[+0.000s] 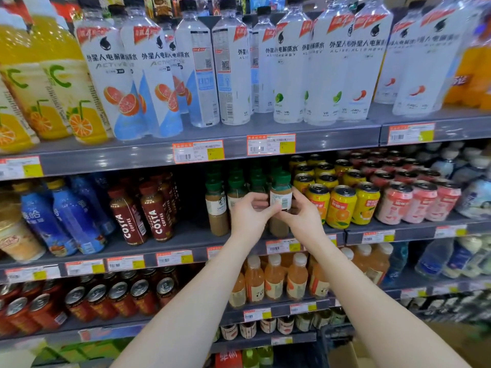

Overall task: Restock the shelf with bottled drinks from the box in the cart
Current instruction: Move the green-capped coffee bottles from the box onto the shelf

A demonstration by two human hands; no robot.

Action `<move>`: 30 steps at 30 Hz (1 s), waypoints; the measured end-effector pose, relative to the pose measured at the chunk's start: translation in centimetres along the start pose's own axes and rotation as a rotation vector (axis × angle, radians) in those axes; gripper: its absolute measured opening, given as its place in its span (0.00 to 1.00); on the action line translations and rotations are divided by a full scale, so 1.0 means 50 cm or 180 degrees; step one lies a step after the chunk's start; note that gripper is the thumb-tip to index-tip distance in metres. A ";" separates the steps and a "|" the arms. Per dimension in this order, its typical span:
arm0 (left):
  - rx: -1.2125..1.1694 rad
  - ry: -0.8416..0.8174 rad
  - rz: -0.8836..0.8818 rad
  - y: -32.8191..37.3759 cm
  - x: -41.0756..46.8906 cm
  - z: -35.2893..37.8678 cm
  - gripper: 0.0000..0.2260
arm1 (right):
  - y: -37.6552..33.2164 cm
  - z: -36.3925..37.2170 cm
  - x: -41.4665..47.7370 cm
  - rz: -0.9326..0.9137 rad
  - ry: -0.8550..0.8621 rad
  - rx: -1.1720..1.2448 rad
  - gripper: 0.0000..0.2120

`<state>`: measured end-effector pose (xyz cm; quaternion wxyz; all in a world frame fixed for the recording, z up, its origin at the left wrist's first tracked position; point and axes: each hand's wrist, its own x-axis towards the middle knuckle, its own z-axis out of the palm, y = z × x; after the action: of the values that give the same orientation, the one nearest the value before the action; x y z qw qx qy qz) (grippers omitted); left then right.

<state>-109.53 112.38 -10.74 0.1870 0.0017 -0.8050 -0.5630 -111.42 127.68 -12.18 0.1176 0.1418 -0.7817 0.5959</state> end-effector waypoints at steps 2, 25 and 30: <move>0.0056 -0.0008 0.0021 -0.010 0.006 0.014 0.18 | 0.014 0.003 0.012 0.0055 0.0086 -0.0043 0.28; 0.1036 0.0435 0.0755 -0.062 -0.024 0.008 0.10 | 0.081 0.040 0.072 0.0377 0.0286 -0.0411 0.36; 0.1450 0.1479 0.1135 -0.103 -0.023 -0.056 0.10 | 0.079 0.042 0.061 0.0434 0.0195 -0.0206 0.35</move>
<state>-108.68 108.21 -14.93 0.4548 0.0307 -0.8334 -0.3125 -115.72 126.36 -15.20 0.1051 0.0660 -0.8043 0.5811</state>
